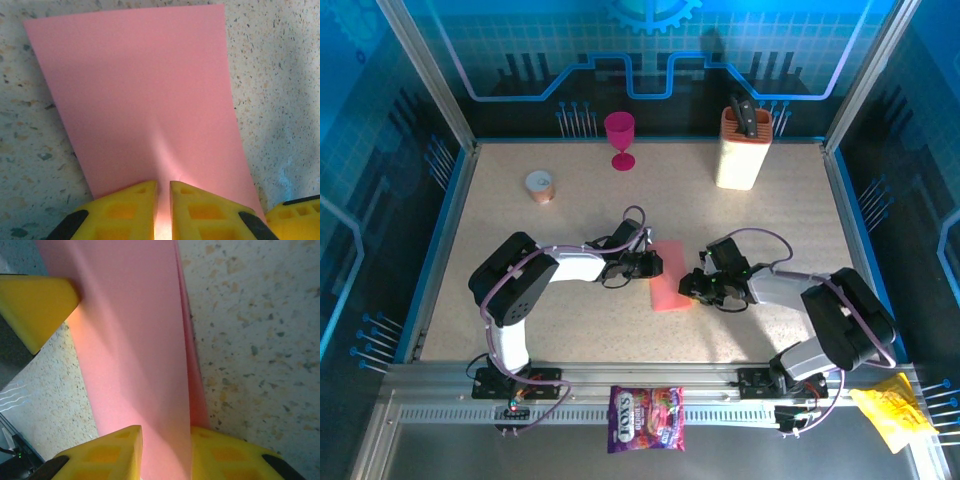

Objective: Fold a paper plane with a square sheet of paper (pick it up from the middle)
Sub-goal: Fold the triangle a second time at the center of the table.

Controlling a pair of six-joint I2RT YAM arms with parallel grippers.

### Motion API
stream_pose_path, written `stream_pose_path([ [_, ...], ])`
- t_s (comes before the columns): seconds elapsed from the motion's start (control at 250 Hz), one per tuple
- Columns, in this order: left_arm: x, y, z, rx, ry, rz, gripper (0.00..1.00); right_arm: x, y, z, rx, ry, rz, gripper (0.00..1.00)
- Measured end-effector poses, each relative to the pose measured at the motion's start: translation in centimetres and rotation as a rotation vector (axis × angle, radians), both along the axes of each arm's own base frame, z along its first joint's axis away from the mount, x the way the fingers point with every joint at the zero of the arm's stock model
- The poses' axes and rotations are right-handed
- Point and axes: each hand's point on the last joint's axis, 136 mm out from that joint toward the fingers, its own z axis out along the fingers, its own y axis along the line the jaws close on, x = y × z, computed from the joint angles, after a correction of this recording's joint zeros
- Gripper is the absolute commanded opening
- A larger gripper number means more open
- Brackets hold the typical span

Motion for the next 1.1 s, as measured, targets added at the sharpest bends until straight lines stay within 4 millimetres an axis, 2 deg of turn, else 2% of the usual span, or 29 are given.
stream_pose_path([
  [0.503,0.0,0.0,0.0,0.002,-0.001,-0.003,0.17,3.7,0.3,1.1,0.041,-0.036,-0.002,0.27],
  [0.743,0.0,0.0,0.0,0.010,-0.010,-0.017,0.20,4.3,0.7,0.3,0.048,-0.012,0.012,0.23],
  [0.871,-0.4,0.3,0.4,0.022,-0.006,-0.026,0.27,4.2,0.8,0.0,0.048,-0.004,0.012,0.17],
  [0.935,-0.6,0.5,0.8,0.028,-0.007,-0.032,0.35,4.3,0.8,0.1,0.051,-0.009,0.011,0.16],
  [1.099,-0.8,0.5,3.7,0.001,-0.052,-0.040,0.53,4.6,0.9,0.2,0.059,-0.017,0.004,0.13],
])
